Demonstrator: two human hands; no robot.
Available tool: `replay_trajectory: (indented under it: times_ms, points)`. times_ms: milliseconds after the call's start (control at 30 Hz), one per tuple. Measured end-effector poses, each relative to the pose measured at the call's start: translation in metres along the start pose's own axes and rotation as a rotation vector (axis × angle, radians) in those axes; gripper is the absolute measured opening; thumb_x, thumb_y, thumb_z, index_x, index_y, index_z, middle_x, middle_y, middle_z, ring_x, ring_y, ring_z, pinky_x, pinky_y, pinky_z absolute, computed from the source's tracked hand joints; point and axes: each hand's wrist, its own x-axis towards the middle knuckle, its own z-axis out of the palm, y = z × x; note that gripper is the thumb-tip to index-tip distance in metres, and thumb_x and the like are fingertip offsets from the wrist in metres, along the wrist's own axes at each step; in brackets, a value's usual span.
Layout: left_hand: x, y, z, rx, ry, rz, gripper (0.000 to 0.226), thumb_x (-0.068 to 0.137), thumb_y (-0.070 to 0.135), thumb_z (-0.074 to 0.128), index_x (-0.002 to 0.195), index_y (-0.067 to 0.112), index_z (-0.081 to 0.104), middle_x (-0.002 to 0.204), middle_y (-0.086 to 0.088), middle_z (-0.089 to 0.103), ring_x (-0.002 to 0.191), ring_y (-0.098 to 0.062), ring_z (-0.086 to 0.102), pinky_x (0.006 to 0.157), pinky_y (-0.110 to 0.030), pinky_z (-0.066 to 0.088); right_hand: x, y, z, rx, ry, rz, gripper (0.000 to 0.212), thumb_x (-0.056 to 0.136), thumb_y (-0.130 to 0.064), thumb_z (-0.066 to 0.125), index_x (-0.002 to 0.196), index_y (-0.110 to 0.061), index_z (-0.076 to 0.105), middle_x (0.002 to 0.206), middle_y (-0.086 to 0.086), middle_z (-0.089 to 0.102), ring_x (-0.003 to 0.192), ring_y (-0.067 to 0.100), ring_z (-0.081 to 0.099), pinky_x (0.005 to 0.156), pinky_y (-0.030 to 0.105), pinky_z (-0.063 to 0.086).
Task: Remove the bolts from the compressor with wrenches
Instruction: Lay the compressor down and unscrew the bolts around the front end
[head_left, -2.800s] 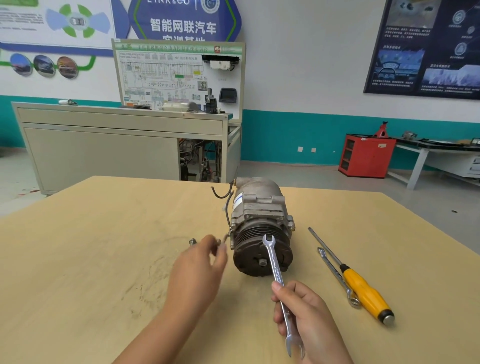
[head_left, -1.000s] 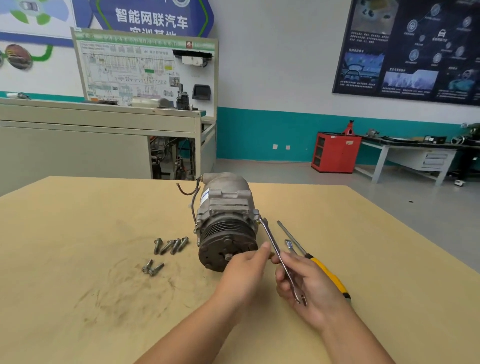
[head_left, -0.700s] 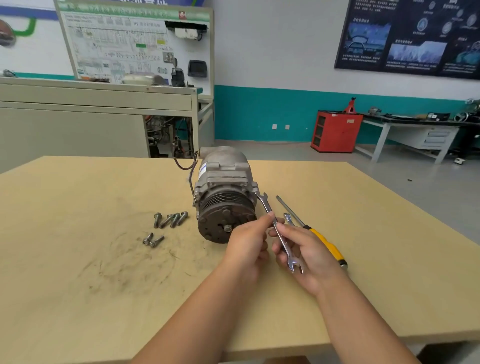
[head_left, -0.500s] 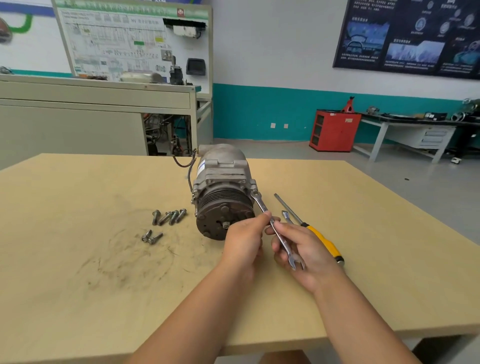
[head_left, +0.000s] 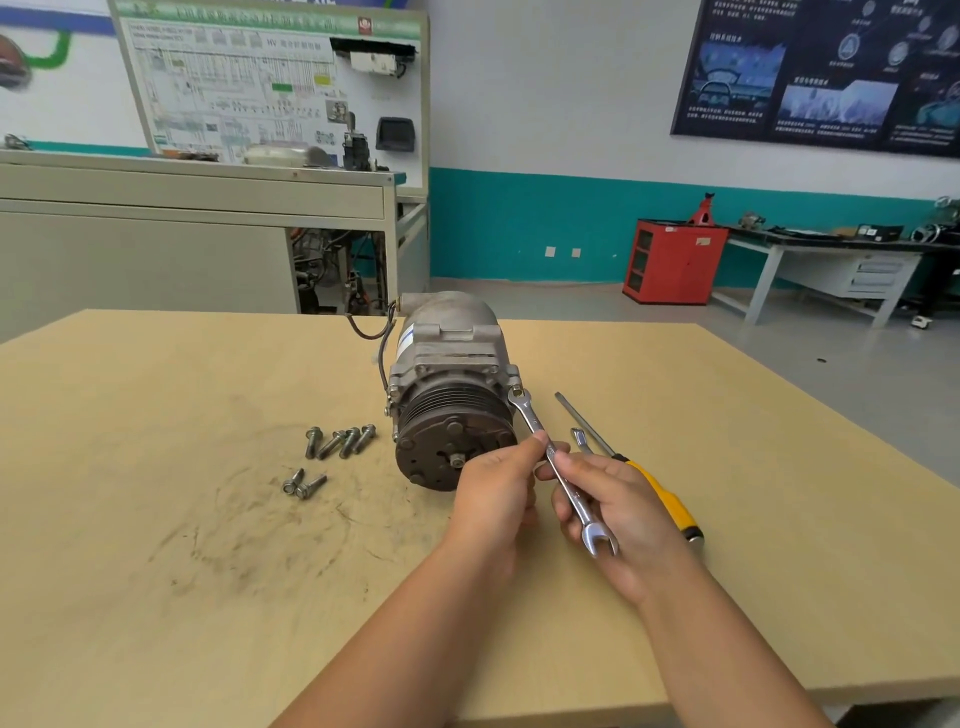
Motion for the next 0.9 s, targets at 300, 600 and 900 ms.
replay_trajectory:
  times_ms: [300,600,900]
  points:
    - [0.0012,-0.0018,-0.0007,-0.019,-0.005,-0.005,0.026,0.091,0.028,0.057,0.080,0.014,0.076,0.052,0.008,0.050,0.044,-0.007,0.026,0.041,-0.018,0.024,-0.0002,-0.0015,0.0009,-0.052,0.030,-0.007,0.022,0.090,-0.014,0.056,0.074,-0.001,0.066,0.044,0.002,0.049,0.037,0.008,0.045,0.034,0.017,0.033]
    - [-0.0021,-0.0001,0.0001,-0.015,-0.004,-0.022,0.027,0.091,0.028,0.058,0.080,0.010,0.074,0.050,0.006,0.032,0.041,-0.006,0.022,0.041,-0.019,0.019,-0.0004,-0.0014,0.0003,-0.054,0.035,-0.015,0.023,0.090,-0.014,0.055,0.075,0.000,0.067,0.043,0.003,0.048,0.036,0.008,0.044,0.034,0.017,0.033]
    - [-0.0048,0.0005,0.0015,0.090,0.055,0.014,0.034,0.090,0.036,0.060,0.075,0.008,0.069,0.043,0.008,0.026,0.038,-0.007,0.023,0.044,-0.023,0.021,0.0017,0.0000,-0.0016,0.005,0.011,0.005,0.030,0.094,-0.014,0.050,0.075,-0.002,0.069,0.042,0.003,0.045,0.034,0.009,0.038,0.034,0.017,0.032]
